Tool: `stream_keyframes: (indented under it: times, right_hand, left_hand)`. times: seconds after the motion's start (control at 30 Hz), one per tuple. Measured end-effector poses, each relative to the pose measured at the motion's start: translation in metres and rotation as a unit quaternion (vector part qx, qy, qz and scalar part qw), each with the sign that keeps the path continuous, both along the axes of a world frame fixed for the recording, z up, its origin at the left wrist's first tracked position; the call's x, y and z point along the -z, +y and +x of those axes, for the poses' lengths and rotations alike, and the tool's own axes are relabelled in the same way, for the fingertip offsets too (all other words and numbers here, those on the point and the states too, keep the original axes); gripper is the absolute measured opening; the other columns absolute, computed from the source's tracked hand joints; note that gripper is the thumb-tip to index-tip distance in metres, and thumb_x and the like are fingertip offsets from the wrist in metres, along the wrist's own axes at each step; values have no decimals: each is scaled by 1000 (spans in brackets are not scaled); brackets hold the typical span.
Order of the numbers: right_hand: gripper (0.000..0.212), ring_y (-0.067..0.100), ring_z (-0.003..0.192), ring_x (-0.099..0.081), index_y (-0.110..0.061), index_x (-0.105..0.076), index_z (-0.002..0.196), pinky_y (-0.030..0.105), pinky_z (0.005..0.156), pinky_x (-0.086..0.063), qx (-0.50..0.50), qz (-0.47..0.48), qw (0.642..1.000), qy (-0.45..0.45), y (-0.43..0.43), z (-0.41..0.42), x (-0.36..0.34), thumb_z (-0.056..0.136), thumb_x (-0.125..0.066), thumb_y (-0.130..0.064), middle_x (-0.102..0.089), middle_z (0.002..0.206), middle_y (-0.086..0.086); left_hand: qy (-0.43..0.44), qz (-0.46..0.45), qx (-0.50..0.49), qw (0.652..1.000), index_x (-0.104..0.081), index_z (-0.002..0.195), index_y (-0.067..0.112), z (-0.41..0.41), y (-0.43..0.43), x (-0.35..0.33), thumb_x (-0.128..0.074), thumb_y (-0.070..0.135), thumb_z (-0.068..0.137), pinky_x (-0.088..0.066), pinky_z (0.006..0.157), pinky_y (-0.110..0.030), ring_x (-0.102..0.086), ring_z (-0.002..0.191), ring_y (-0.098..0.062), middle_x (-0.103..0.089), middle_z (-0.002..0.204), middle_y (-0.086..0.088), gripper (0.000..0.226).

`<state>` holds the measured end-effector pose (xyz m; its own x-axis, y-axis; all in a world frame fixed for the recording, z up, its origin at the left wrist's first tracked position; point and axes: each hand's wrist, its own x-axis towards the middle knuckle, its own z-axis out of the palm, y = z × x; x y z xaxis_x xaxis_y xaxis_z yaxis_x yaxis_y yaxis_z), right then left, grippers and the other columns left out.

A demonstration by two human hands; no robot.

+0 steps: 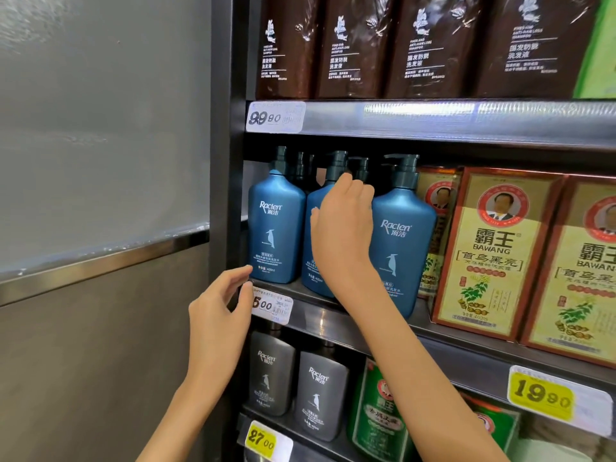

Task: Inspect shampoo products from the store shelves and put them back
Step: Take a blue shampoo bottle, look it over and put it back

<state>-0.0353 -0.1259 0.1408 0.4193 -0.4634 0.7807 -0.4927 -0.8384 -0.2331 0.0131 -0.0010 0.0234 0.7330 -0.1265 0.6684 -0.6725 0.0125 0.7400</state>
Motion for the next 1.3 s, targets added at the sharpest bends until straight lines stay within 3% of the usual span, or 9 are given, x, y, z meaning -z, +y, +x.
stream_keyframes:
  times: [0.23, 0.37, 0.6, 0.7, 0.8, 1.0, 1.17, 1.23, 1.3]
  right_hand:
    - [68, 25, 119, -40, 0, -22, 144, 25, 100, -29, -145, 7, 984, -107, 5, -7, 15, 90, -62, -15, -34, 133, 13]
    - [55, 17, 109, -45, -2, -37, 136, 16, 82, -26, -223, 87, 956, -170, 4, -18, 25, 90, -63, -19, -43, 131, 12]
    - [51, -3, 112, -46, -10, -48, 130, 6, 96, -32, -355, 69, 882, -303, 26, -59, 53, 86, -69, -23, -54, 124, -4]
    - [41, -2, 108, -54, -24, -50, 121, 16, 94, -43, -400, 190, 849, -288, 28, -87, 69, 84, -66, -32, -56, 113, -21]
    - [32, 3, 96, -63, -27, -57, 109, 19, 82, -50, -433, 354, 795, -236, 28, -110, 105, 79, -65, -33, -65, 107, -10]
    - [33, 15, 100, -64, -23, -59, 110, 29, 87, -52, -363, 524, 748, -185, 24, -144, 184, 79, -64, -32, -65, 116, 6]
    - [44, 19, 105, -66, -9, -60, 119, 29, 85, -55, -435, 687, 563, -149, 19, -170, 213, 85, -56, -37, -69, 114, 8]
    - [39, 17, 103, -67, -17, -67, 109, 27, 80, -55, -442, 710, 528, -150, 18, -176, 216, 83, -53, -41, -71, 112, 5]
    - [37, 16, 100, -68, -21, -70, 105, 26, 77, -55, -434, 711, 533, -151, 20, -178, 216, 82, -53, -44, -71, 110, 4]
  left_hand:
    - [-17, -27, 16, 999, -66, 112, 19, -6, 11, 0, -53, 6, 91, -38, 83, 2, -57, 100, 14, -66, 104, 17, 28]
    - [-18, -28, 56, 998, -65, 114, 18, -15, 12, 3, -52, 8, 92, -39, 86, -1, -58, 103, 10, -66, 107, 19, 28]
    - [41, -35, 134, 989, -49, 130, 26, -45, 2, 18, -55, 45, 80, -35, 104, -18, -47, 122, 5, -54, 130, 16, 54]
    - [79, -30, 235, 968, -50, 119, 31, -65, 8, 23, -53, 55, 67, -39, 94, -9, -52, 112, 10, -59, 119, 21, 57]
    - [121, -2, 352, 928, -58, 103, 23, -87, 17, 43, -53, 48, 67, -45, 69, -5, -63, 83, 10, -70, 90, 21, 44]
    - [299, -1, 384, 873, -59, 109, 21, -129, 19, 113, -59, 41, 66, -53, 70, -20, -68, 91, -13, -72, 102, 0, 47]
    - [407, -27, 425, 808, -63, 110, 18, -136, 17, 139, -74, 36, 69, -55, 66, -24, -69, 89, -18, -72, 102, -4, 46]
    - [425, -14, 455, 783, -67, 105, 18, -137, 16, 141, -67, 36, 75, -55, 65, -24, -70, 86, -17, -72, 102, -6, 35]
    - [419, 18, 479, 771, -72, 99, 24, -137, 16, 142, -65, 42, 77, -55, 68, -24, -70, 86, -15, -73, 101, -4, 29]
